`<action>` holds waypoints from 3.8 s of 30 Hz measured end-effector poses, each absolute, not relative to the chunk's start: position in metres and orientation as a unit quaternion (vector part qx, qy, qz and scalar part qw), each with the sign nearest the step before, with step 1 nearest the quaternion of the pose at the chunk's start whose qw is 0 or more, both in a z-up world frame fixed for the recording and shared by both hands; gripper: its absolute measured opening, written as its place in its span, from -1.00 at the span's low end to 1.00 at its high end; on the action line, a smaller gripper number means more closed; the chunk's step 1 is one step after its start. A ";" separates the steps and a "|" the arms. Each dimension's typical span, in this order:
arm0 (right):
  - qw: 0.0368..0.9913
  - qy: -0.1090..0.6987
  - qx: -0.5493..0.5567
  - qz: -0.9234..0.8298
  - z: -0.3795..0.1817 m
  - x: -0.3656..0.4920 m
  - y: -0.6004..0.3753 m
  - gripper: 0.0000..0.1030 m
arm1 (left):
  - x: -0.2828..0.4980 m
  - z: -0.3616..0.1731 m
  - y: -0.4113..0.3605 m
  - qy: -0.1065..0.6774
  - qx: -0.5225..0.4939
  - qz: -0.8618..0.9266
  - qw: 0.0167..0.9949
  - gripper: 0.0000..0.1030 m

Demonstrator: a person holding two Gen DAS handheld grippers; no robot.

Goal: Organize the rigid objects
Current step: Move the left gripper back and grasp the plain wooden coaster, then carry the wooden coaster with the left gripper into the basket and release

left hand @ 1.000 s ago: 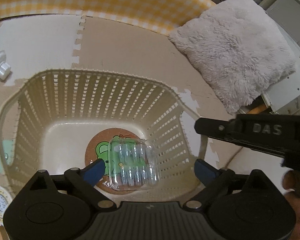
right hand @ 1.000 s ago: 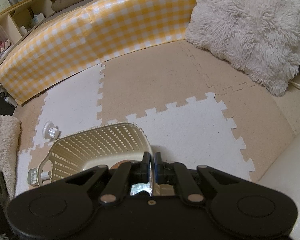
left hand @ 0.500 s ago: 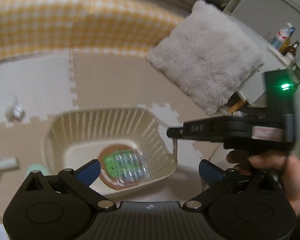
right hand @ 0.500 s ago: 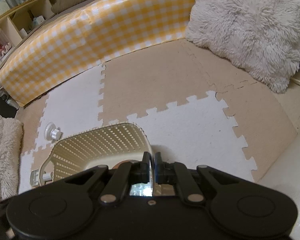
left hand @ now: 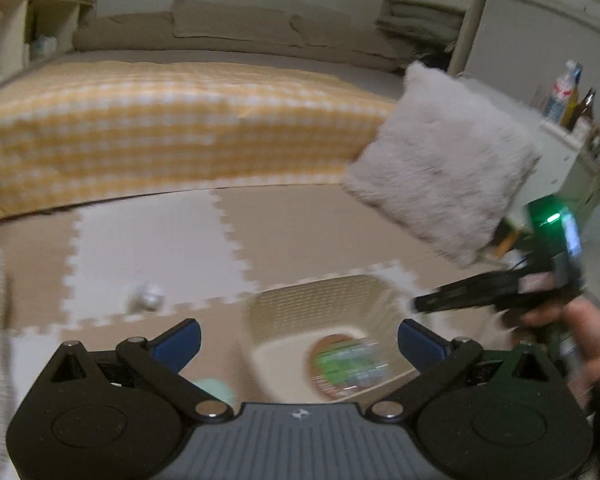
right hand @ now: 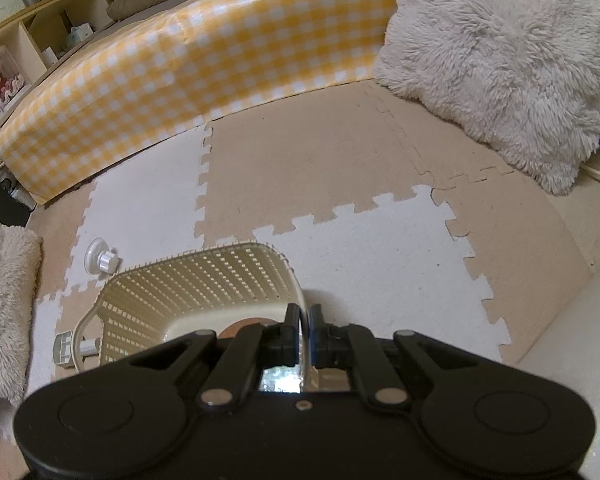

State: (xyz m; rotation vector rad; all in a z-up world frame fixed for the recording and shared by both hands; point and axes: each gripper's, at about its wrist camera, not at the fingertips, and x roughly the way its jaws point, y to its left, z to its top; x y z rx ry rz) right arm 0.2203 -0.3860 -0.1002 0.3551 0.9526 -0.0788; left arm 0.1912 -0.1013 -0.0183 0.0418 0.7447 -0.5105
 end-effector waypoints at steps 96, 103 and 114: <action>0.871 0.468 0.144 -0.036 -0.101 0.220 -0.379 -0.91 | 0.250 -0.087 -0.172 0.456 0.043 -0.350 0.817 0.32; 0.869 0.469 0.155 -0.036 -0.102 0.219 -0.382 -0.91 | 0.254 -0.108 -0.217 0.463 0.041 -0.347 0.815 0.32; 0.867 0.469 0.167 -0.033 -0.102 0.219 -0.385 -0.91 | 0.260 -0.140 -0.240 0.492 0.021 -0.344 0.799 0.32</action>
